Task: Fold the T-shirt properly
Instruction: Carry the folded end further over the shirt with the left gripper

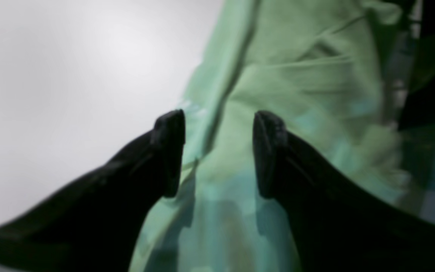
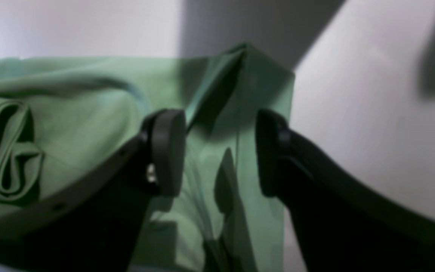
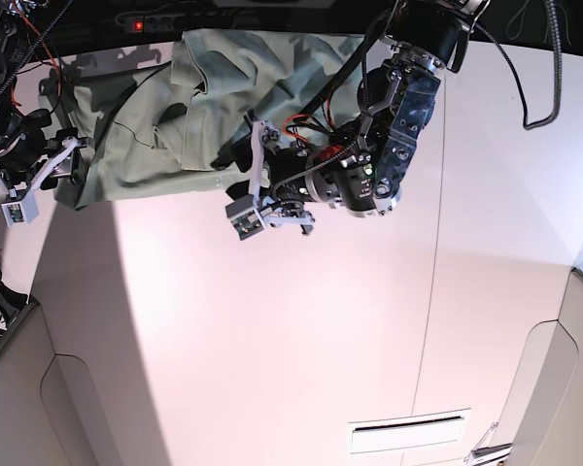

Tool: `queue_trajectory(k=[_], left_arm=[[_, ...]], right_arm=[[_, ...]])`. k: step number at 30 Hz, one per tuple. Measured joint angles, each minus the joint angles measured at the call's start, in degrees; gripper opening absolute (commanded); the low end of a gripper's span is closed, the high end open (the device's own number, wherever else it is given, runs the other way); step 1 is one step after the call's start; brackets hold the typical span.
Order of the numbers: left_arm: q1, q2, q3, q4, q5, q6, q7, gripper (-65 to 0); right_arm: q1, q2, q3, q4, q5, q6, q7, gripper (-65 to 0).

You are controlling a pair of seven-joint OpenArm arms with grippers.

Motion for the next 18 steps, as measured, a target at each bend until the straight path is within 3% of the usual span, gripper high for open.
queue_trajectory(k=[12, 14, 18], left_arm=[[0.0, 0.0, 3.0, -5.7, 1.3, 0.0, 0.4, -33.8], [0.0, 0.0, 3.0, -5.8, 1.3, 0.0, 0.1, -39.7], [-0.3, 0.0, 3.0, -5.9, 1.3, 0.0, -1.7, -59.7]], right_arm=[[0.0, 0.0, 0.0, 0.0, 0.0, 0.0, 0.0, -35.5], [0.0, 0.0, 0.0, 0.0, 0.0, 0.0, 0.0, -35.5], [0.0, 0.0, 0.0, 0.0, 0.0, 0.0, 0.0, -35.5]])
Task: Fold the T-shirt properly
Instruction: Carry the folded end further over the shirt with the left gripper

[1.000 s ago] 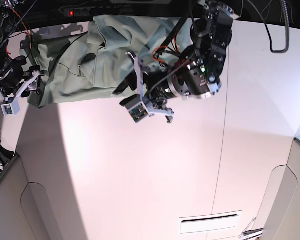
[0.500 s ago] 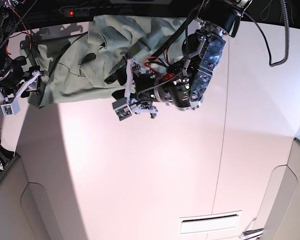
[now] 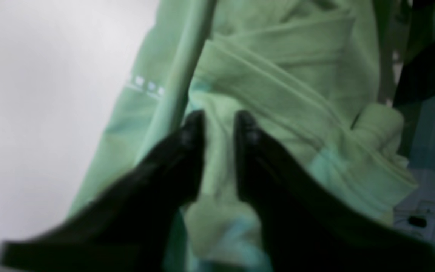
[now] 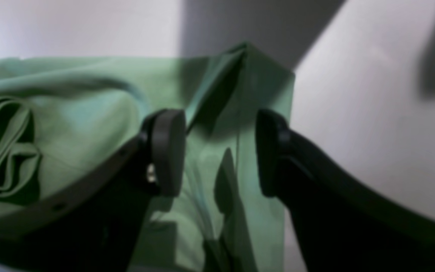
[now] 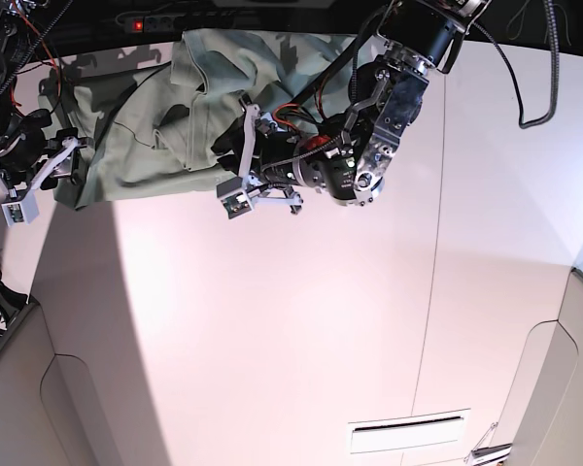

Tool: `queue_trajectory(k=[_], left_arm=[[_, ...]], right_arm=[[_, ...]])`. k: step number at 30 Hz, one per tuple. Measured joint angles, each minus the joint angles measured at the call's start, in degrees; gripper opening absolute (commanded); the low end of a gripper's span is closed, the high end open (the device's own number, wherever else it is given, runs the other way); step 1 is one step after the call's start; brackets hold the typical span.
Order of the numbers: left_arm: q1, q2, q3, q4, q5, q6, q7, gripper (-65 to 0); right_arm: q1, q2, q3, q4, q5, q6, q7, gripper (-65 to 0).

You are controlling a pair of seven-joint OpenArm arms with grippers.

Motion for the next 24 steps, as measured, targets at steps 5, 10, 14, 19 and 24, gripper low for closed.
queue_trajectory(k=[5, 10, 14, 19, 24], left_arm=[[-1.0, 0.0, -0.2, 0.0, 0.0, 0.0, -2.7, -65.0], [-0.8, 0.0, -2.3, 0.8, 0.0, 1.6, -5.4, -65.0], [-3.1, 0.0, -5.2, 1.0, 0.2, 3.9, -5.7, -65.0], [-5.0, 0.0, -7.0, 1.0, 0.1, 3.9, -5.9, -65.0], [-3.8, 0.0, -6.9, 1.0, -4.5, 1.4, -3.5, -65.0]], right_arm=[[0.0, 0.0, 0.0, 0.0, 0.0, 0.0, 0.0, -35.5], [0.0, 0.0, 0.0, 0.0, 0.0, 0.0, 0.0, -35.5], [0.0, 0.0, 0.0, 0.0, 0.0, 0.0, 0.0, -35.5], [0.0, 0.0, 0.0, 0.0, 0.0, 0.0, 0.0, -35.5], [0.0, 0.0, 0.0, 0.0, 0.0, 0.0, 0.0, -35.5]])
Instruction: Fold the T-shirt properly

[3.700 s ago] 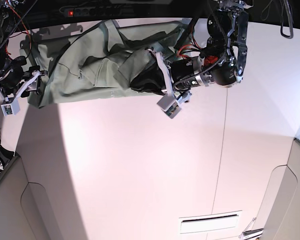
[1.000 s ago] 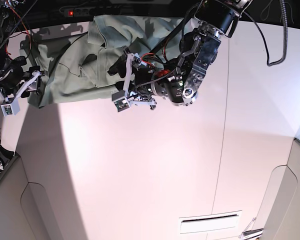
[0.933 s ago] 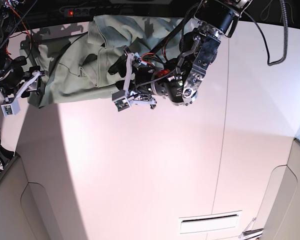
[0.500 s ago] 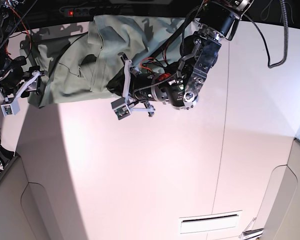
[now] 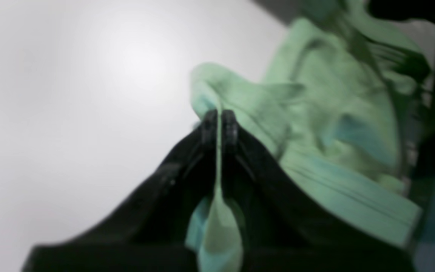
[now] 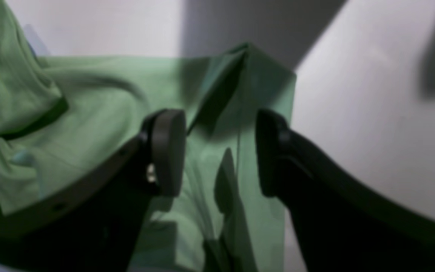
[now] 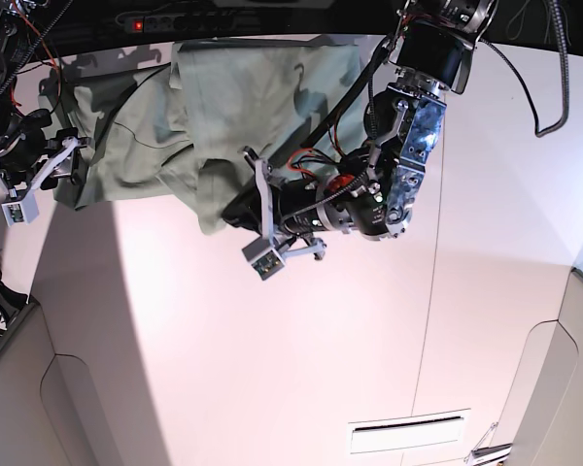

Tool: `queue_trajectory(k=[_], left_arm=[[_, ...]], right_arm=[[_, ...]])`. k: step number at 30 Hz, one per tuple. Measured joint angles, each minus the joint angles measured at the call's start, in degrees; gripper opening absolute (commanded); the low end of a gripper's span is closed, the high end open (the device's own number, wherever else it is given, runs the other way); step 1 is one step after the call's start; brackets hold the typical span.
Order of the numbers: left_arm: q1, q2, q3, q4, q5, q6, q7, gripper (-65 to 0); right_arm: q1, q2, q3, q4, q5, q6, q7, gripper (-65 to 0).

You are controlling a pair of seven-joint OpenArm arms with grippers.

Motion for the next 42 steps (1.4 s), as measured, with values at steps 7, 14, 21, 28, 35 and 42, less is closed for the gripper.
queue_trajectory(k=[7, 14, 21, 28, 35, 42], left_arm=[[1.7, 0.0, 0.0, 0.0, -0.9, -2.3, 1.1, -59.6], [1.5, 0.0, 0.0, 0.0, -0.9, -3.1, 1.6, -36.7], [0.7, 0.0, -3.0, 2.8, -0.3, -1.4, 1.7, -36.4], [0.7, 0.0, -11.5, 8.9, -0.4, -1.4, 1.7, -36.4], [1.3, 0.1, -14.8, 9.0, -0.2, -1.4, 1.9, -36.4], [1.5, 0.0, -14.8, 9.0, -0.2, -1.4, 1.9, -36.4]], right_arm=[[0.0, 0.0, 0.0, 0.0, 0.0, 0.0, 0.0, -35.5], [0.0, 0.0, 0.0, 0.0, 0.0, 0.0, 0.0, -35.5], [0.0, 0.2, 0.0, 0.0, -8.1, -1.5, 0.2, -35.5], [0.0, 5.5, 3.4, -1.6, -11.1, -3.0, 2.7, -35.1], [0.5, 10.5, 5.8, -17.7, 1.2, 0.0, 5.9, -27.7], [4.0, 10.6, 4.3, -33.2, 25.9, 8.7, 0.8, -27.7]])
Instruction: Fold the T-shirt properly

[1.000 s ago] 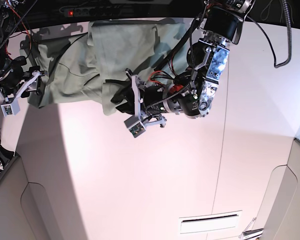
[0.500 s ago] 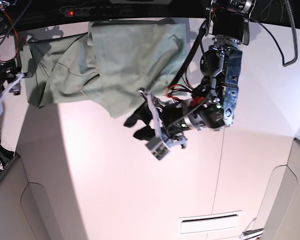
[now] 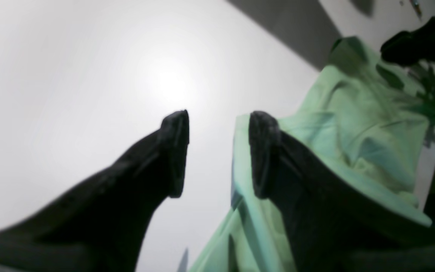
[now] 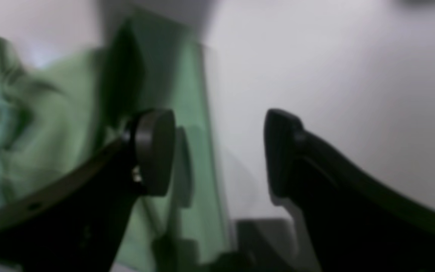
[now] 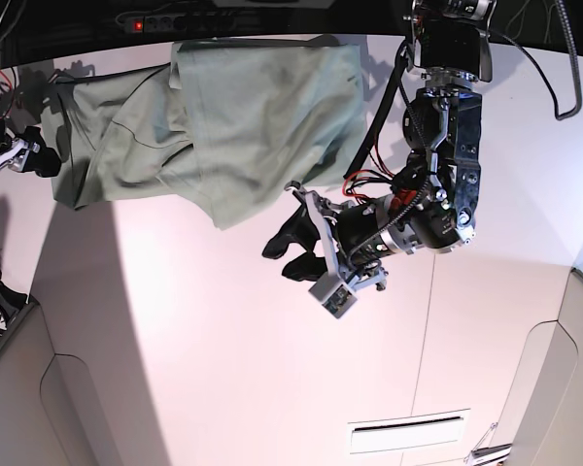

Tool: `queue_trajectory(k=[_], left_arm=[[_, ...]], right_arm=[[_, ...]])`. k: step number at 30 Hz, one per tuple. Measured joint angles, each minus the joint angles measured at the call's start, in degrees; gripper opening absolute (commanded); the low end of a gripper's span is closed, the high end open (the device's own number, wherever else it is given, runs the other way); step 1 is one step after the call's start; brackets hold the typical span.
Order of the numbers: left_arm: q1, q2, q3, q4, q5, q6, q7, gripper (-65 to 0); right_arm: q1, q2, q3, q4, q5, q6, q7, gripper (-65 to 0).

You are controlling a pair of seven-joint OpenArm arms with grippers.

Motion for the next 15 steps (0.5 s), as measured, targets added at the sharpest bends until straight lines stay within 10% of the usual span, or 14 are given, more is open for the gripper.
queue_trajectory(k=[10, 15], left_arm=[[0.0, 0.0, 0.0, 0.0, 0.0, 0.0, 0.0, -36.4], [0.0, 0.0, -0.5, 0.0, 0.2, 0.0, 1.6, -36.4]], right_arm=[[0.2, 0.3, -8.0, -2.4, 12.5, 0.0, -9.2, -28.8], [0.2, 0.2, -9.0, -2.5, 11.6, -0.1, -12.0, -64.4]])
